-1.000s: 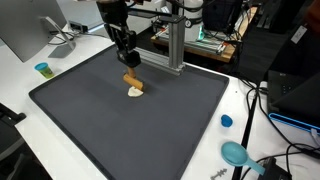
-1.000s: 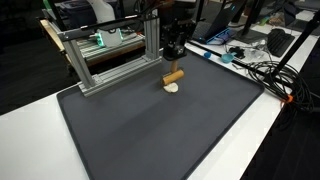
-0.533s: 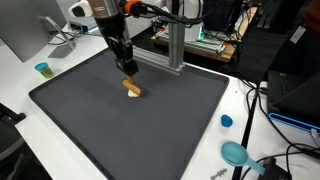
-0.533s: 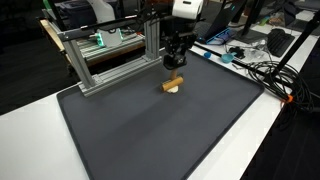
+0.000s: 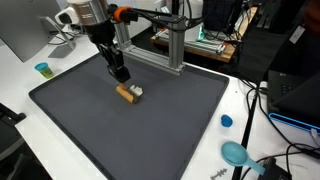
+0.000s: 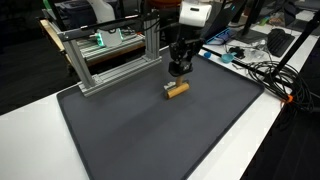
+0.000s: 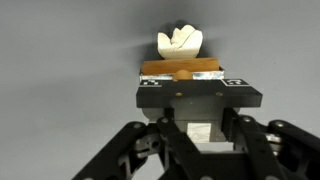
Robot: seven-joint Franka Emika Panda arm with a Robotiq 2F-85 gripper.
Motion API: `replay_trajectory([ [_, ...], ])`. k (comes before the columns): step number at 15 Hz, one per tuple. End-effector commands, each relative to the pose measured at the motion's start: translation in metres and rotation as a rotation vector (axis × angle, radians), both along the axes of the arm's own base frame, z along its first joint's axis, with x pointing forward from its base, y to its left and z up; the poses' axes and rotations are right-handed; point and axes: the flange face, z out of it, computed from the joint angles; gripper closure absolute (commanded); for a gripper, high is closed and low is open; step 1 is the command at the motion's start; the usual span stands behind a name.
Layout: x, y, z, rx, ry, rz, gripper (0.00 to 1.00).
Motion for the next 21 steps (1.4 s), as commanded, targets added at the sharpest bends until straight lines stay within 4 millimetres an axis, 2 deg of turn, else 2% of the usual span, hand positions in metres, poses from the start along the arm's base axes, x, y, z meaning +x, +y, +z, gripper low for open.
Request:
replay_trajectory([
  [1,0.019,-0.004,-0.020,0.021,0.038,-0.005,0.79],
  [4,0.020,-0.009,0.006,0.026,-0.024,-0.028,0.79],
  [6,0.007,-0.010,0.027,0.020,-0.062,-0.016,0.79],
  [9,-0.011,-0.006,0.042,0.010,-0.035,0.021,0.79],
  [11,-0.018,-0.004,0.044,0.007,-0.006,0.030,0.79],
  [15,-0.016,0.000,0.027,0.021,0.057,0.037,0.79],
  [19,0.000,0.000,-0.014,0.026,0.111,0.040,0.79],
  [21,0.007,0.000,-0.024,0.024,0.143,0.042,0.79],
])
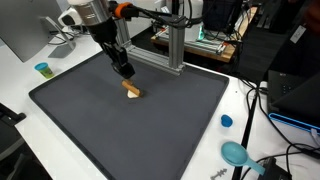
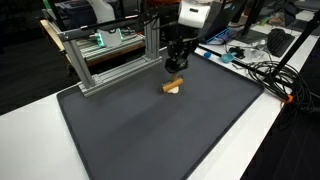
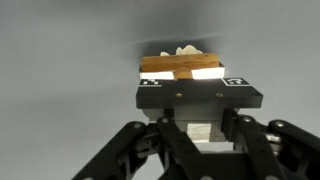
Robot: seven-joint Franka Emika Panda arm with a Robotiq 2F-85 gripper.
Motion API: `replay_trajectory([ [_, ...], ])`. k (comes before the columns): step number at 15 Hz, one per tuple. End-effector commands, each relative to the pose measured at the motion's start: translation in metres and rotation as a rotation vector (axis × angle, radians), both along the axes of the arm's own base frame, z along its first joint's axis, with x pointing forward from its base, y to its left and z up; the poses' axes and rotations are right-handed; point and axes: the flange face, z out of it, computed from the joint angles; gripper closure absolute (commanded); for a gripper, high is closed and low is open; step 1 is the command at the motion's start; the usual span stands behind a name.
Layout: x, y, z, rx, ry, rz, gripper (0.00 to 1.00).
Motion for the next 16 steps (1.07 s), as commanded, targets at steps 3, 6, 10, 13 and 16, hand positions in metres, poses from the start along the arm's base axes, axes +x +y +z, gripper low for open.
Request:
replay_trajectory([
  [3,0.021,-0.001,-0.037,0.015,0.111,0.012,0.79],
  [6,0.025,-0.001,-0.046,0.021,0.166,0.010,0.79],
  [10,0.026,-0.003,-0.057,0.041,0.238,0.008,0.79],
  [13,0.011,-0.004,-0.021,0.040,0.241,0.072,0.79],
  [16,-0.026,-0.003,0.021,-0.012,0.232,0.269,0.79],
])
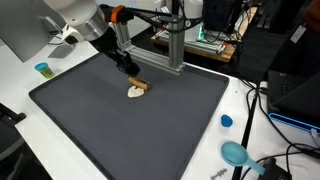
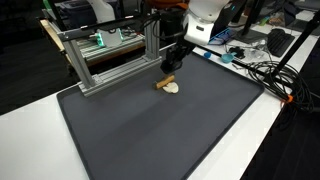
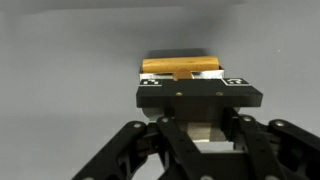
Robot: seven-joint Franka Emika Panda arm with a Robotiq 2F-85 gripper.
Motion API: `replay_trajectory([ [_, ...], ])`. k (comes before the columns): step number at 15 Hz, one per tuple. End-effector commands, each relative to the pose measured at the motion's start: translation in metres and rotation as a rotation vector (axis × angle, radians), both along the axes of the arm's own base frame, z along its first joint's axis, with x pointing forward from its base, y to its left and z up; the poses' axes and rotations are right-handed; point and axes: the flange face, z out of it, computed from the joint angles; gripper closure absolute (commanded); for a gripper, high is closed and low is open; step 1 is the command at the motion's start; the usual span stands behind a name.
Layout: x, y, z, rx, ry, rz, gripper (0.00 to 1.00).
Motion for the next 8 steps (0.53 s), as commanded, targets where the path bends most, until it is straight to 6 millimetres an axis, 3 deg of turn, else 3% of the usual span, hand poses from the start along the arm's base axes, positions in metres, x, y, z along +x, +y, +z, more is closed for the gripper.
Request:
replay_trajectory([
  [1,-0.048,0.000,0.055,-0.025,-0.011,0.199,0.79],
  [3,-0.055,0.005,0.084,-0.054,-0.041,0.294,0.79],
  [5,-0.050,0.018,0.110,-0.039,-0.100,0.381,0.79],
  [8,-0.036,0.048,0.125,0.035,-0.180,0.507,0.79],
])
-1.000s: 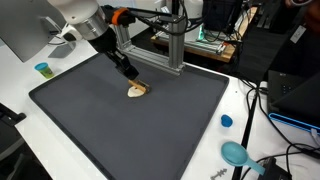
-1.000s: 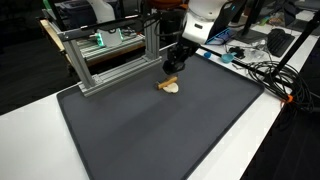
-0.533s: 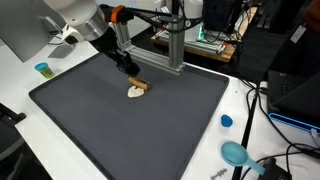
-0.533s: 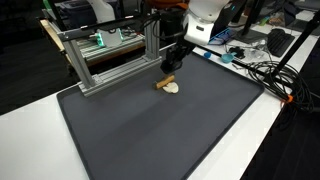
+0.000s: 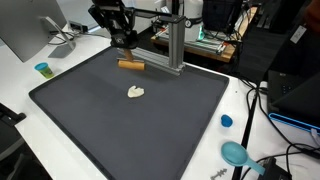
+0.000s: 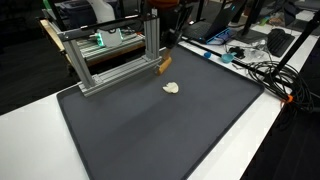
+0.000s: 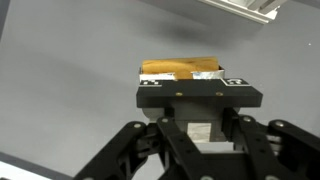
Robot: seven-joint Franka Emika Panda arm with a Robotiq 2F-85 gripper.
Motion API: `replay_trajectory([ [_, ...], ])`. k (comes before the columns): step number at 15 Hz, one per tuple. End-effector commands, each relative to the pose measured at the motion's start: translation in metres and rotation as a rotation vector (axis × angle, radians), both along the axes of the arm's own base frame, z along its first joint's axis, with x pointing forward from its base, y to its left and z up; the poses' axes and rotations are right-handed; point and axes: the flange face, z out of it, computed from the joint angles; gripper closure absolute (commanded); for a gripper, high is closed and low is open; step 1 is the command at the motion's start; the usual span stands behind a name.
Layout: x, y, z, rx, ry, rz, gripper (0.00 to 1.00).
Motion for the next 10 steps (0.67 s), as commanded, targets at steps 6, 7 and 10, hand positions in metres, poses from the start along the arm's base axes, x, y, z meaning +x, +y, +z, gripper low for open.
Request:
replay_trajectory([
  [6,0.012,0.028,-0.007,0.067,-0.036,0.110,0.79],
  [7,0.019,0.030,-0.015,0.070,-0.048,0.140,0.79],
  [10,0.033,0.035,-0.035,0.053,-0.080,0.192,0.79],
])
